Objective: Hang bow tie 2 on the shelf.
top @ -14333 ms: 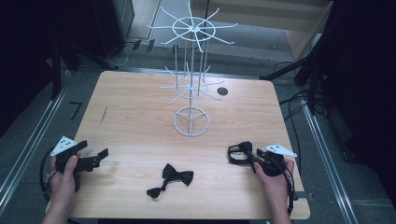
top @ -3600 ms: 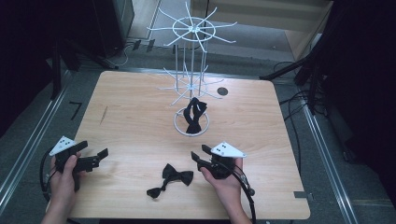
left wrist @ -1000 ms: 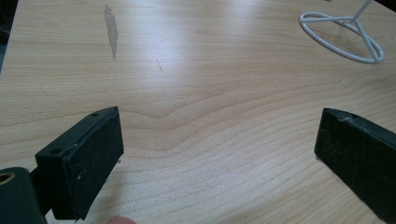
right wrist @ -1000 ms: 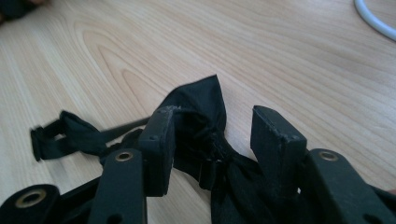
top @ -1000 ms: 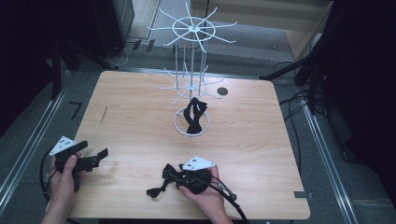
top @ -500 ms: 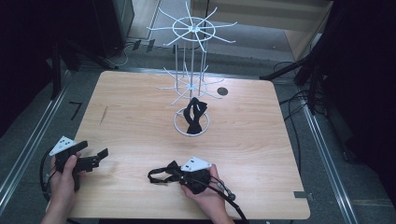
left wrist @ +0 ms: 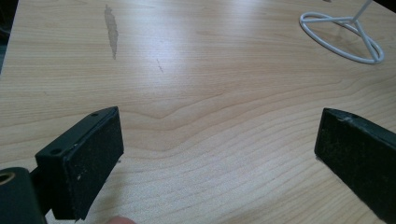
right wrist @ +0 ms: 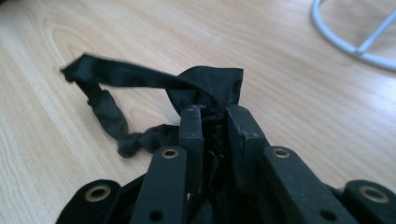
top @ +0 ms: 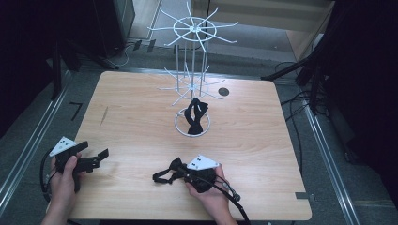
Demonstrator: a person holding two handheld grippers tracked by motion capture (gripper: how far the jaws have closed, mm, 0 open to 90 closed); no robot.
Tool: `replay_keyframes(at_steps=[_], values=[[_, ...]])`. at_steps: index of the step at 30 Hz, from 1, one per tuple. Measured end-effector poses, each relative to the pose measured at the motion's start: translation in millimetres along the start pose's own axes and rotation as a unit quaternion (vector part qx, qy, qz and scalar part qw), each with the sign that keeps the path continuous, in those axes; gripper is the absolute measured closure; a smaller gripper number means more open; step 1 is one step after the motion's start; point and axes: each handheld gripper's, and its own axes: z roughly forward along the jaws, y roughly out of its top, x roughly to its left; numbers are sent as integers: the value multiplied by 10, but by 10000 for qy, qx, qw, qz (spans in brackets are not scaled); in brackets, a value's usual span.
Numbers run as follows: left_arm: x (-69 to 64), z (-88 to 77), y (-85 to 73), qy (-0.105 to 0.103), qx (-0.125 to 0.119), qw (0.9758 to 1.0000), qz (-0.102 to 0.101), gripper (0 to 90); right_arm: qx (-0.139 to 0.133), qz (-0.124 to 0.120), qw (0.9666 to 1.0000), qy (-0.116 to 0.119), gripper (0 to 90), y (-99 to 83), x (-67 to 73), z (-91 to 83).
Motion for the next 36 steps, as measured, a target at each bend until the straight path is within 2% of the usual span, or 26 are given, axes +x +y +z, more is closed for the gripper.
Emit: replay_keyframes(at_steps=[12, 36], values=[[1, 0, 0, 1, 3, 10000, 7, 16, -376, 137, 9989, -235, 779, 67, -167, -206], [0, 1, 0, 4, 2, 10000, 9, 16, -809, 367, 9942, -606, 779, 132, -398, -499]])
